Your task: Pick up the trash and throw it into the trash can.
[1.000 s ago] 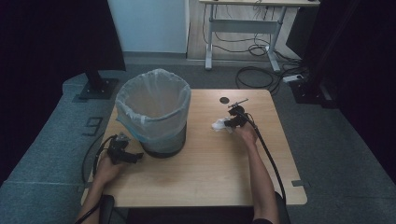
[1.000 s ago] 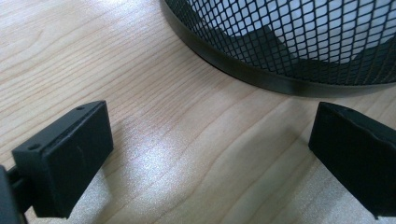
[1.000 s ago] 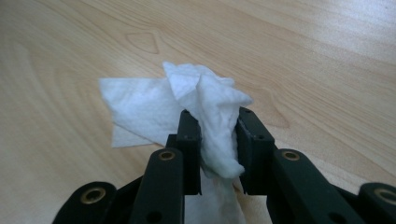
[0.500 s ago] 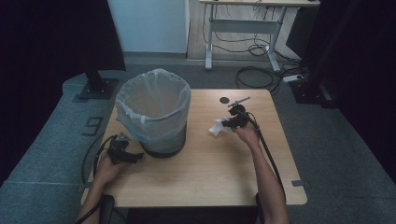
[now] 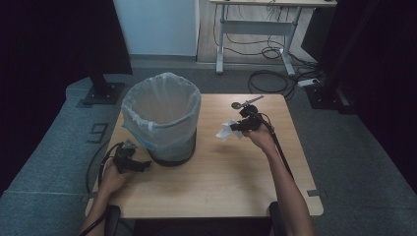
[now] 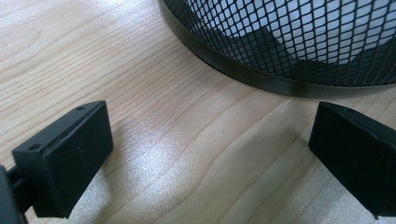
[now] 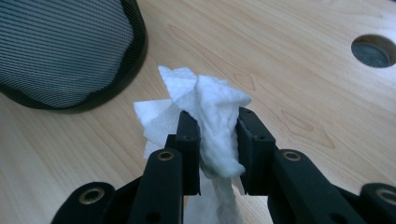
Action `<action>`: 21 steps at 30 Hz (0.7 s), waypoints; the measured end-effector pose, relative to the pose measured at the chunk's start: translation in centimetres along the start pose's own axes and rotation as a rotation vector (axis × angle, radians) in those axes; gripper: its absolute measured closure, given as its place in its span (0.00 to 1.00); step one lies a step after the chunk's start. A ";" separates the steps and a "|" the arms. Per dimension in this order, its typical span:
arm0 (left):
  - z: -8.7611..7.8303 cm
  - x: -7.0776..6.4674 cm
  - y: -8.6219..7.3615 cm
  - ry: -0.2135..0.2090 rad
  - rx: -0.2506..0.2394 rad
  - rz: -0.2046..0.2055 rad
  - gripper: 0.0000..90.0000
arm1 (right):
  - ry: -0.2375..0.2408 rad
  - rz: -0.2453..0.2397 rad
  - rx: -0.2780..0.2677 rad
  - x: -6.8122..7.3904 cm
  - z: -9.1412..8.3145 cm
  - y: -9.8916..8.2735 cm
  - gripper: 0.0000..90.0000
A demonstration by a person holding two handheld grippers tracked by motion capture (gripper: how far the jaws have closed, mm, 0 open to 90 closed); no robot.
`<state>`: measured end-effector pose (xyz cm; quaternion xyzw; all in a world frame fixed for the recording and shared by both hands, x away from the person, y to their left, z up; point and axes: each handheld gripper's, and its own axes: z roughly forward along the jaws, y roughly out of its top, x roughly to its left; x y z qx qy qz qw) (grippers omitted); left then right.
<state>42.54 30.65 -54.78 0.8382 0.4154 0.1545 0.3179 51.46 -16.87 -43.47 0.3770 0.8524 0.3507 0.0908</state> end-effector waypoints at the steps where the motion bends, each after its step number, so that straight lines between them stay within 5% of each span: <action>1: 0.0 0.0 0.0 -0.003 0.000 -0.002 0.00 | 0.000 0.000 0.000 0.0 0.0 0.0 0.80; 21: 0.0 -0.1 0.0 -0.003 0.001 0.002 0.00 | 0.024 -0.025 -0.028 1.9 -4.7 4.3 0.80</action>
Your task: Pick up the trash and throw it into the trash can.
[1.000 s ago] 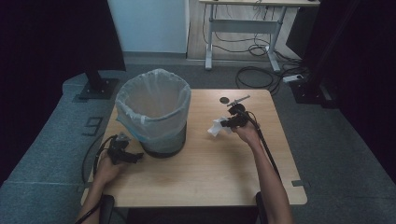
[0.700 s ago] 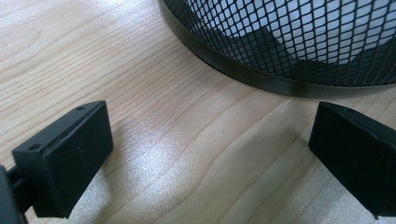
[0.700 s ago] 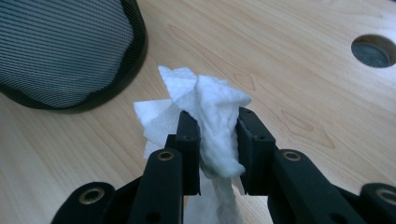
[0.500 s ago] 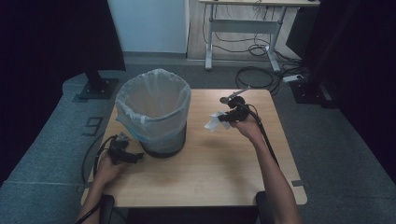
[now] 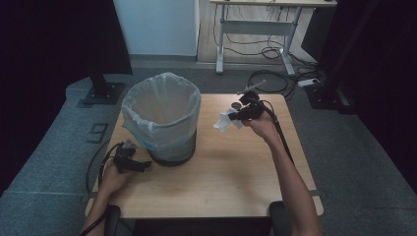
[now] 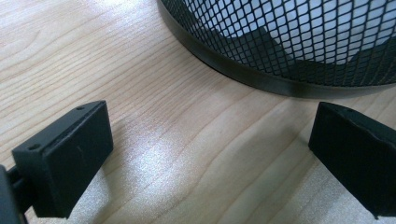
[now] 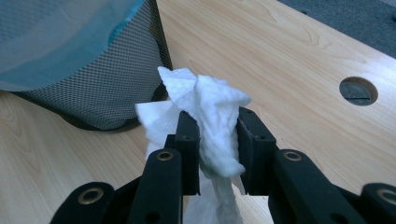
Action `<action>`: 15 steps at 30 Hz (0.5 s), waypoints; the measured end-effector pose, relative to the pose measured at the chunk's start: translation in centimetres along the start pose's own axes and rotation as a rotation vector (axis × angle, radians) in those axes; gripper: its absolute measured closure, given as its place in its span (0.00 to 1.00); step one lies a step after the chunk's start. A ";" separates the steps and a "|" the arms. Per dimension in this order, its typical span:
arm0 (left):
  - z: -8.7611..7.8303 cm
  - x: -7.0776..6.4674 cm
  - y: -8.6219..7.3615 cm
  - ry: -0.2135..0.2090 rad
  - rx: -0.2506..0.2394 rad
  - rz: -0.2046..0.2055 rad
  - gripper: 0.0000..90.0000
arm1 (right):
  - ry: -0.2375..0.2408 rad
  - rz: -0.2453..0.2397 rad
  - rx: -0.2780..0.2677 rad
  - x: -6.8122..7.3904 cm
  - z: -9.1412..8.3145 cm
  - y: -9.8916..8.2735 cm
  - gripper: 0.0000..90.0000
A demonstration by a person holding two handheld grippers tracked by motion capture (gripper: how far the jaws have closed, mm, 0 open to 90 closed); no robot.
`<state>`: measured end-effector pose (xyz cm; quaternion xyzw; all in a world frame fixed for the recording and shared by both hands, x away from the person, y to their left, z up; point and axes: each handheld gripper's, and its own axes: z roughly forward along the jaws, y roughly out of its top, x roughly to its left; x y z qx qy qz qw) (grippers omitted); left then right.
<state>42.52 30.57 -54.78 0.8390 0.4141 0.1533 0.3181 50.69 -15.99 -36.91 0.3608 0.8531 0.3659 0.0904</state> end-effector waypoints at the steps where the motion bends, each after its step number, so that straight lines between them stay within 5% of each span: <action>1: 0.0 0.0 0.0 0.000 0.000 0.000 0.00 | 0.001 -0.005 -0.001 0.1 -0.1 0.2 0.80; 15: 0.0 0.0 0.0 -0.001 0.000 0.001 0.00 | 0.034 -0.033 -0.024 2.0 -2.6 4.9 0.80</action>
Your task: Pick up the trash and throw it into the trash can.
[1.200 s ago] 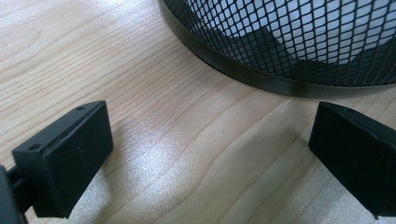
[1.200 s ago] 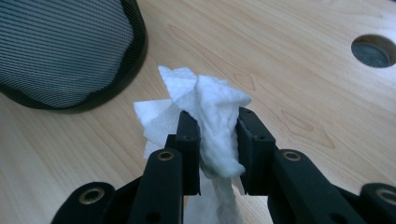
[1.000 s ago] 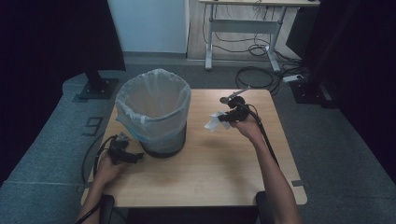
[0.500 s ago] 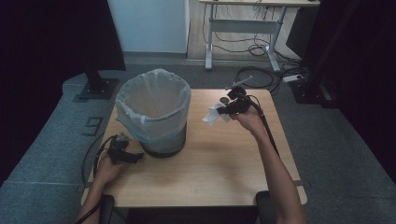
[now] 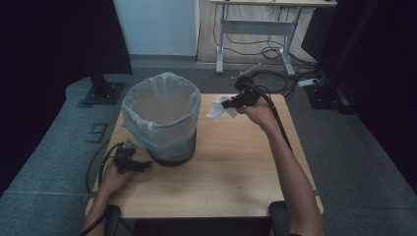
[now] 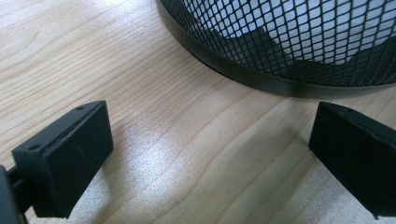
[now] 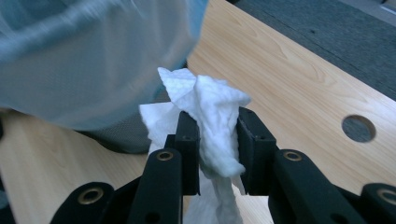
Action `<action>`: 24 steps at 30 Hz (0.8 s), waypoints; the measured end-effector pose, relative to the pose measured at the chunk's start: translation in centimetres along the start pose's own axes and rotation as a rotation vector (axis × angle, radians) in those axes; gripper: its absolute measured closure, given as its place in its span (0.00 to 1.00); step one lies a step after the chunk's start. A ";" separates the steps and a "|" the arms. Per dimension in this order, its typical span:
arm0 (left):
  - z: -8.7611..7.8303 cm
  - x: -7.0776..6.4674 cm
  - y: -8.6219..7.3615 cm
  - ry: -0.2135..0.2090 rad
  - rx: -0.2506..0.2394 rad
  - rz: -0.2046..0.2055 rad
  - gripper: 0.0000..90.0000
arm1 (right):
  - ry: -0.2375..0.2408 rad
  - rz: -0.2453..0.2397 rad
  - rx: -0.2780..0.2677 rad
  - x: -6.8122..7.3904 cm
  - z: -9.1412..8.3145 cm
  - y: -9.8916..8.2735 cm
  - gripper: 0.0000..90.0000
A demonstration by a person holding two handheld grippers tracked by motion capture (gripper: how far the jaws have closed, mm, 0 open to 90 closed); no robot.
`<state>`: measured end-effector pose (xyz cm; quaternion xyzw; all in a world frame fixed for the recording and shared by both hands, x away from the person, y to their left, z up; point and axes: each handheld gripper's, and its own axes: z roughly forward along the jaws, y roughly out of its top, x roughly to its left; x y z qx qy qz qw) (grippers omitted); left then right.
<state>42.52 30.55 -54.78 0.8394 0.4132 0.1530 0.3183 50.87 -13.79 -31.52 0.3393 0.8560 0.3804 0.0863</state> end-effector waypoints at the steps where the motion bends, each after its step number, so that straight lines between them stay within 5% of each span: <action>1: 0.0 0.0 0.0 0.000 0.000 0.000 0.00 | 0.007 0.000 -0.001 0.1 -0.1 0.3 0.80; 24: 0.0 0.0 0.0 -0.001 0.000 0.000 0.00 | 0.004 -0.020 -0.026 1.5 -3.3 5.8 0.80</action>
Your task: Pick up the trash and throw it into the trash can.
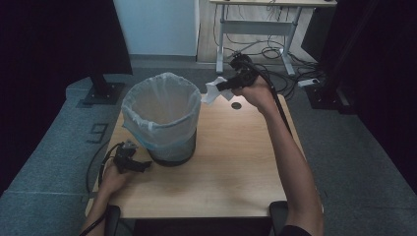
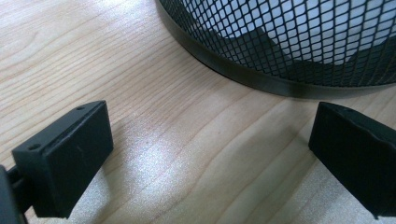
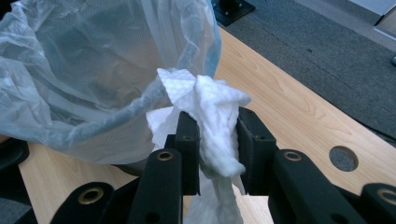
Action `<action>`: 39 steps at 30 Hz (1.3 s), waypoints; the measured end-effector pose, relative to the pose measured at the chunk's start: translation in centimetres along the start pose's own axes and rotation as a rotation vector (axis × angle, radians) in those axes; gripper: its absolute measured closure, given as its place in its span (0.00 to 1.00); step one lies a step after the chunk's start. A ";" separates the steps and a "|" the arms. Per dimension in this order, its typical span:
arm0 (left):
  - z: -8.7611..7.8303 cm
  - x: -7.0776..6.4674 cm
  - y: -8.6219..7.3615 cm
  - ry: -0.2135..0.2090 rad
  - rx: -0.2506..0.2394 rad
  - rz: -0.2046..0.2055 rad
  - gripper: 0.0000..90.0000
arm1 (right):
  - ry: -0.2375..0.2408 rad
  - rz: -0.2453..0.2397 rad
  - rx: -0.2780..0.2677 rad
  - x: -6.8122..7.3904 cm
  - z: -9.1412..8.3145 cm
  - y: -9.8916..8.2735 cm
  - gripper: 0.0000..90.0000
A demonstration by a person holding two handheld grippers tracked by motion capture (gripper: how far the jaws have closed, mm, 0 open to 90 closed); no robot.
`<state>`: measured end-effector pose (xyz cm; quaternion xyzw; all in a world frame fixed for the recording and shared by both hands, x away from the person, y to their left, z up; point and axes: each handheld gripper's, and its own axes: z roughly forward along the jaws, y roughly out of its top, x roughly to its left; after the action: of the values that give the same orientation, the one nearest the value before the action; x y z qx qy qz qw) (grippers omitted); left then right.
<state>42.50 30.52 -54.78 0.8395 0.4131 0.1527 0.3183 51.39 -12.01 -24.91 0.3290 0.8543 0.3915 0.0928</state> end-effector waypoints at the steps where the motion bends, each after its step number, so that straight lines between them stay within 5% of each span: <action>1: 0.0 0.0 0.0 0.000 0.000 0.000 0.00 | -0.004 -0.004 0.002 0.1 -0.1 0.2 0.80; 23: 0.0 0.0 0.0 -0.002 0.000 0.000 0.00 | 0.010 -0.059 -0.020 2.8 -0.2 4.8 0.80; 39: 0.0 0.0 0.0 0.000 0.000 0.000 0.00 | 0.079 -0.105 -0.010 5.3 4.0 6.1 0.80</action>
<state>42.50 30.52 -54.78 0.8395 0.4131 0.1527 0.3183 52.01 -3.32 -22.58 0.2675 0.8714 0.4032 0.0811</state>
